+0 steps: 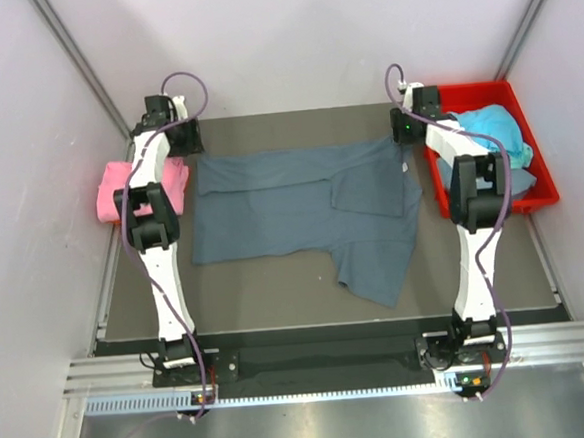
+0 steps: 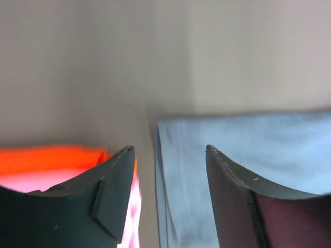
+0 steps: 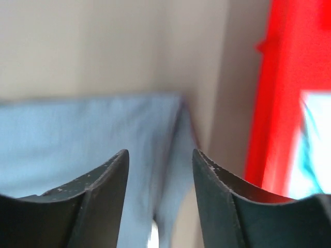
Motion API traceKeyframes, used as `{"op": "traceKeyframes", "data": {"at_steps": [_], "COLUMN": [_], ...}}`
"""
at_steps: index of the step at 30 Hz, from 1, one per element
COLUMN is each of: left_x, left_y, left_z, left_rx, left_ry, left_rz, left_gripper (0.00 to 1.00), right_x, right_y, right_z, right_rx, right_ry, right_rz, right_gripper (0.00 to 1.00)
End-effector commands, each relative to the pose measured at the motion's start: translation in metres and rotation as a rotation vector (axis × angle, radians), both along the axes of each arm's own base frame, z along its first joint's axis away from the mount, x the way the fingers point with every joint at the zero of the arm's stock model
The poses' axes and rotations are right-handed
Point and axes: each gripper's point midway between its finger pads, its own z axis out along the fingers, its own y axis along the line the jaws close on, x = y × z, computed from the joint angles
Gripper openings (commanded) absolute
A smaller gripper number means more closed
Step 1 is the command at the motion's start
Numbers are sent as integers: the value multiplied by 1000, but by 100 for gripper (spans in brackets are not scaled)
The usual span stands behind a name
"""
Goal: Fold and stack the t-shirts
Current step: Fold the tshirt
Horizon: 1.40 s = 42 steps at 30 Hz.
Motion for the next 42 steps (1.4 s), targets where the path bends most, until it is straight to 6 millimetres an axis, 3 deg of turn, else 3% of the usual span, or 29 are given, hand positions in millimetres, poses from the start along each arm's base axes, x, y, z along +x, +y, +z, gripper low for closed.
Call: {"op": "traceKeyframes", "data": {"at_steps": [1,2,4,5,6,7,8,9,10,11,12,13,14,15,17,19,20,21,29,42], "left_x": [-20,-41,-66,-93,-108,-123,-148,-168,-182,-206,-221,-232,-250,-259,-281,-291,-298,-301,-321,-308], "left_y": [2,-2,-11,-14,-17,-19,-20,-21,-21,-21,-22,-20,-21,-21,-22,-26,-27,-27,-33,-20], "left_z": [161,180,190,191,187,182,174,164,155,143,134,127,117,111,98,93,88,86,64,67], "left_rx": [17,9,-14,-22,-25,-31,-31,-47,-48,-48,-51,-47,-47,-49,-57,-76,-79,-87,-118,-59], "left_ry": [-258,-273,-264,-230,-200,-168,-123,-57,-20,27,65,88,122,143,191,208,213,215,216,180], "left_rz": [19,11,-14,-15,-18,-17,-11,21,37,48,65,89,103,115,132,146,151,168,188,206], "left_gripper": [64,66,68,68,68,68,68,68,68,67,65,64,63,61,58,57,57,57,56,56], "right_x": [-12,-23,-47,-62,-79,-91,-108,-130,-144,-162,-187,-206,-220,-244,-279,-306,-319,-337,-422,-453], "right_y": [-19,-20,-17,-15,-9,-6,-2,7,12,18,28,35,39,47,59,63,65,69,92,94], "right_z": [124,154,152,176,161,161,177,154,149,161,137,147,141,122,114,105,112,96,54,-4], "right_rx": [-74,-79,-92,-94,-104,-105,-102,-90,-82,-77,-59,-57,-56,-57,-69,-102,-123,-148,-247,-460], "right_ry": [-227,-275,-250,-289,-248,-243,-272,-209,-191,-214,-150,-171,-152,-92,-70,-46,-83,-52,-30,47], "right_rz": [-34,-33,0,17,62,84,115,195,233,270,359,409,448,515,600,677,706,764,1073,1432], "right_gripper": [54,56,57,59,59,59,59,59,59,59,58,57,57,56,53,52,51,50,47,44]}}
